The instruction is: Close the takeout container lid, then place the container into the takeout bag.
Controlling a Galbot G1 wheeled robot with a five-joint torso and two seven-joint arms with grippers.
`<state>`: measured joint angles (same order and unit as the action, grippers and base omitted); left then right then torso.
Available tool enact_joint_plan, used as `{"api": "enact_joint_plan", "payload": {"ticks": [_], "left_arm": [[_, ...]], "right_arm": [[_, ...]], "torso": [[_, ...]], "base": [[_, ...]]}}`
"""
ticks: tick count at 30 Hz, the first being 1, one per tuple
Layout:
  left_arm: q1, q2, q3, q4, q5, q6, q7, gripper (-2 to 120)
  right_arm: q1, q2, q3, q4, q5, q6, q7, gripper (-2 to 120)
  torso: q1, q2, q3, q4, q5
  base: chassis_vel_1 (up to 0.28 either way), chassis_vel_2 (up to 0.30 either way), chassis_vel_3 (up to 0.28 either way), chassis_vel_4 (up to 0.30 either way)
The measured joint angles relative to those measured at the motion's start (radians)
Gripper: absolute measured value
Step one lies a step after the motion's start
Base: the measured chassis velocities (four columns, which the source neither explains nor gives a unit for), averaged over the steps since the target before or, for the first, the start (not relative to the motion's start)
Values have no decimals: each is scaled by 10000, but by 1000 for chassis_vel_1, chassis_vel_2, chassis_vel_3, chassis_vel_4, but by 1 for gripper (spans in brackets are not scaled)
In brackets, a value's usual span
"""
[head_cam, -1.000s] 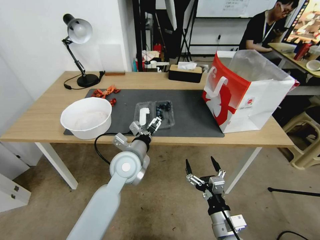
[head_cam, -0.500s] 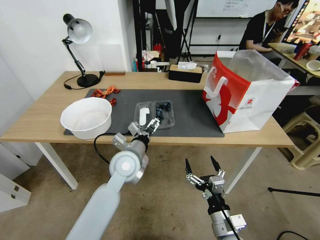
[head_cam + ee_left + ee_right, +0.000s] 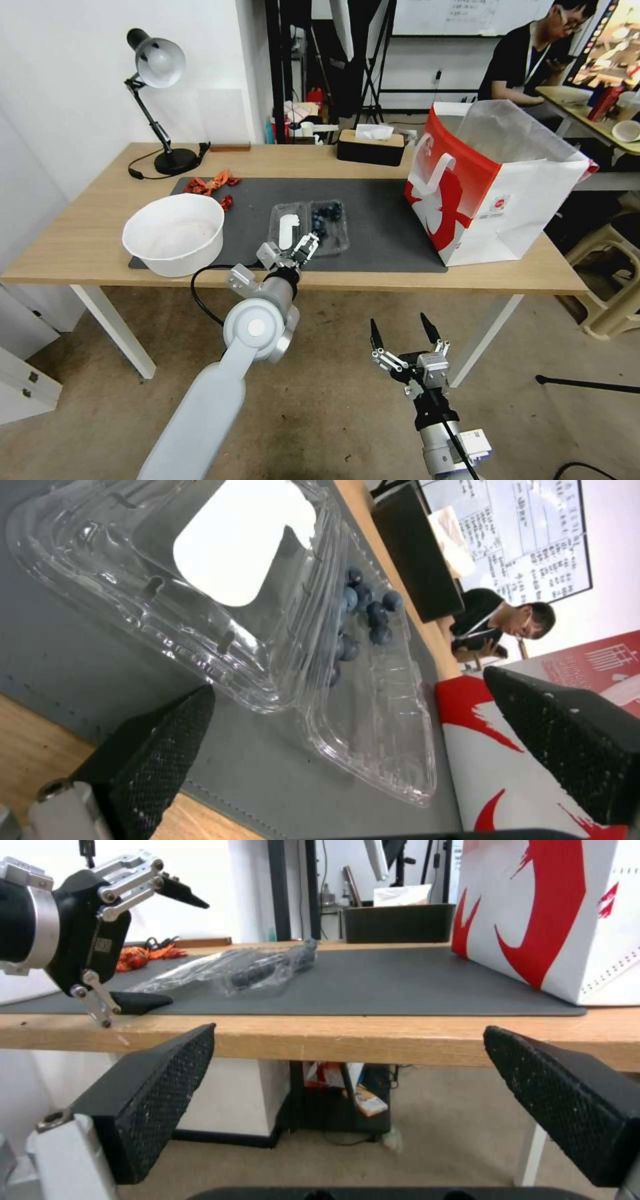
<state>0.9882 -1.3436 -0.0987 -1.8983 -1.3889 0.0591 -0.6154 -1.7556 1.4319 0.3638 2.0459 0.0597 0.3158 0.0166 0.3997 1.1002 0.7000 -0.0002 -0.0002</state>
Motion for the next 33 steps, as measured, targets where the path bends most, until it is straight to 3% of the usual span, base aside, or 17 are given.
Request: {"api": "enact_joint_plan", "payload": {"ticks": [15,21,24,26,28,33], "left_arm": [[232,10,-166,-78,60,-688,816,100],[364,29,-187,-86,343,-1056,1764,100],[404,93,-100,-37,924,-1292,2797,100],[404,116,-70,4,1062,-1361,3092,100],[388,181,-4,105,1323,-1465,3925,100],[202,258,210,278,1655,-1484,4714,100]], "right_arm": [[-91,155,-60,-111,-195,127,-91,100],[-89,173,-52,-149,-207,178,-111,100],[-90,182,-52,-149,-212,199,-116,100],[-88,181,-48,-148,-213,204,-116,100],[-93,172,-33,-145,-214,211,-117,100],[-129,155,-13,-99,-221,223,-127,100]], "torso": [[3,-3,1,2,1],[3,-3,1,3,2],[3,-3,0,2,2],[3,-4,-1,2,2],[4,-3,0,2,1],[4,-3,0,2,1]], "base": [[0,0,0,0],[0,0,0,0],[0,0,0,0],[0,0,0,0],[0,0,0,0],[0,0,0,0]]}}
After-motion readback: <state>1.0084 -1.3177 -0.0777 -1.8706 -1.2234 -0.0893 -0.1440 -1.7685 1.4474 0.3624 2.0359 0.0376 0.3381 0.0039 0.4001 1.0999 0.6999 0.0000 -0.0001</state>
